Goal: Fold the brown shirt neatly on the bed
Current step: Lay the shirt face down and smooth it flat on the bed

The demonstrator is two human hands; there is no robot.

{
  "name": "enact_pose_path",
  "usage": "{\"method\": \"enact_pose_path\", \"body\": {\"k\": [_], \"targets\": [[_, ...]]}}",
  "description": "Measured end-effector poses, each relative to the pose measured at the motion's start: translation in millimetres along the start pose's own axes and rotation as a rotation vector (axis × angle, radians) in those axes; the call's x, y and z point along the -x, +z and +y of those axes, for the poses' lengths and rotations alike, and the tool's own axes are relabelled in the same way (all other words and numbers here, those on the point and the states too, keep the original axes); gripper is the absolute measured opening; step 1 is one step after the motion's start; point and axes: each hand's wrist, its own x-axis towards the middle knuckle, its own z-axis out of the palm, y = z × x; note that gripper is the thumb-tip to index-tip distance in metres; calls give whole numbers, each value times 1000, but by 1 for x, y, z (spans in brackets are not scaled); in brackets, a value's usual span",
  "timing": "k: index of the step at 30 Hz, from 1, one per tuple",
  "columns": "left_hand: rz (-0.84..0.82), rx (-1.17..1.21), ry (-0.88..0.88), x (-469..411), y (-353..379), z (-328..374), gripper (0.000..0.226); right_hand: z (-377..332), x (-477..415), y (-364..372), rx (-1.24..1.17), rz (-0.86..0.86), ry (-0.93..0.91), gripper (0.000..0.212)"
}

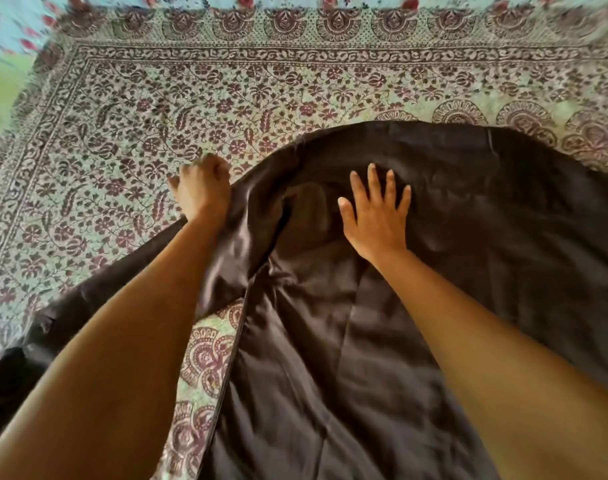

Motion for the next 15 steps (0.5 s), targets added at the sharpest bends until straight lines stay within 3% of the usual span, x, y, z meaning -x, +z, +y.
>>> {"method": "enact_pose_path", "body": {"k": [3, 8, 13, 15], "targets": [[-12, -18, -60, -32, -4, -7, 24, 1, -22, -2, 55, -44, -3, 56], [-294, 76, 201, -19, 23, 4, 34, -1, -42, 4, 184, 52, 11, 57], [-59, -34, 111, -44, 17, 24, 25, 3, -64, 2, 181, 85, -50, 57], [-45, -106, 108, -52, 18, 29, 22, 0, -70, 0, 177, 65, -45, 57]]}}
